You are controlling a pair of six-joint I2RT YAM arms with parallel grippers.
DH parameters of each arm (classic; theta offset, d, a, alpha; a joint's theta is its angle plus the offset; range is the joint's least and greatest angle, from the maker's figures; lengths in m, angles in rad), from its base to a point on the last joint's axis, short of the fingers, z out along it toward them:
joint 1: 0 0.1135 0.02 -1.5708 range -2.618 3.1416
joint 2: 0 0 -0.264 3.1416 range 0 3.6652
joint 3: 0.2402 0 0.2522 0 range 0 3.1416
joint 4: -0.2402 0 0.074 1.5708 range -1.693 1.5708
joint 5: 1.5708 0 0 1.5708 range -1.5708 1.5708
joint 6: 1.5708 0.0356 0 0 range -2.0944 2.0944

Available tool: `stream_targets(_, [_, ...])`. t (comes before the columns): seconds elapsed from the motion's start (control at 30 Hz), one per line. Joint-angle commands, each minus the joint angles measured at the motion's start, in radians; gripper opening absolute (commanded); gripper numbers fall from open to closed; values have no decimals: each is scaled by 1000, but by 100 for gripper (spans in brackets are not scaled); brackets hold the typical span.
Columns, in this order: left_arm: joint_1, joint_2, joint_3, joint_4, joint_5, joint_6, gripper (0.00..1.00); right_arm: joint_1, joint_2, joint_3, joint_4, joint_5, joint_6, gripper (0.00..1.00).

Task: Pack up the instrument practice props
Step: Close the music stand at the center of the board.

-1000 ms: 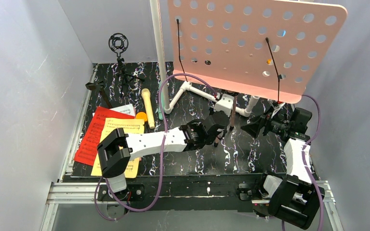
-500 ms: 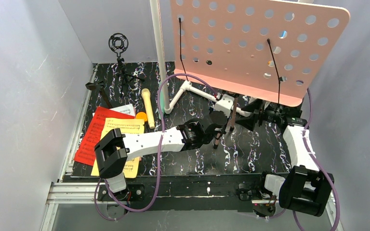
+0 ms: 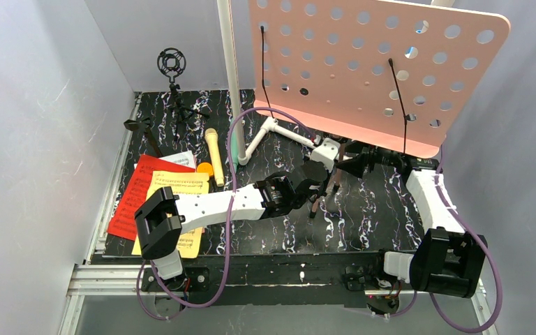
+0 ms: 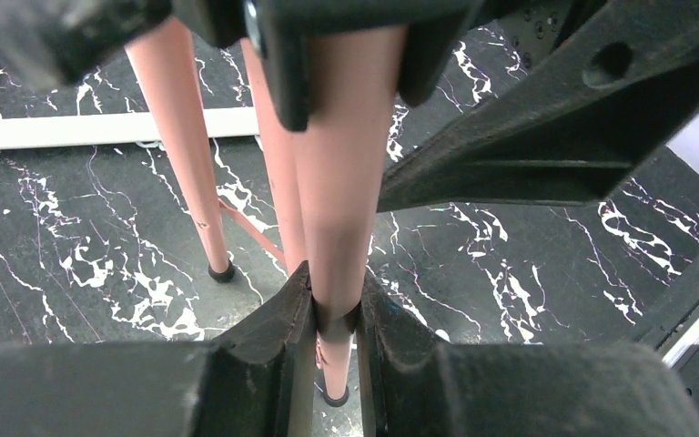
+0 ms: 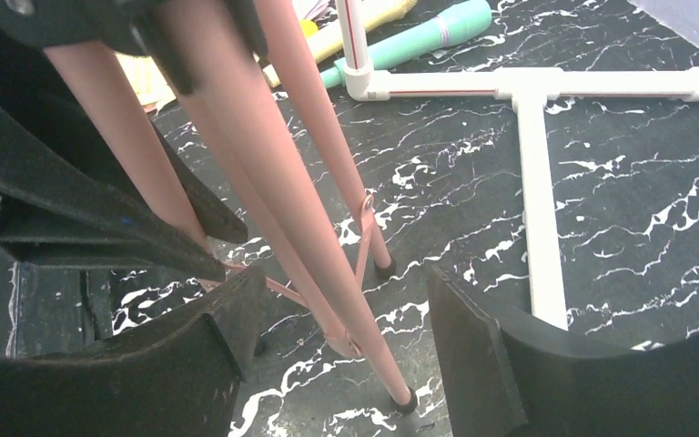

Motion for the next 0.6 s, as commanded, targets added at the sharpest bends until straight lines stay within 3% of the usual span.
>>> stream_targets(0.0, [-13,-87,26,55,82,-34,0,25,23,62,48,5,-8,72])
stream_targets(0.13, [-14,-90,28,55,74,-31,0,35,40,79,58,-5,-27,63])
stream_targets(0.57, [-13,-103,33,55,72,-20,0,51,10,81,-165,-178,-285,7])
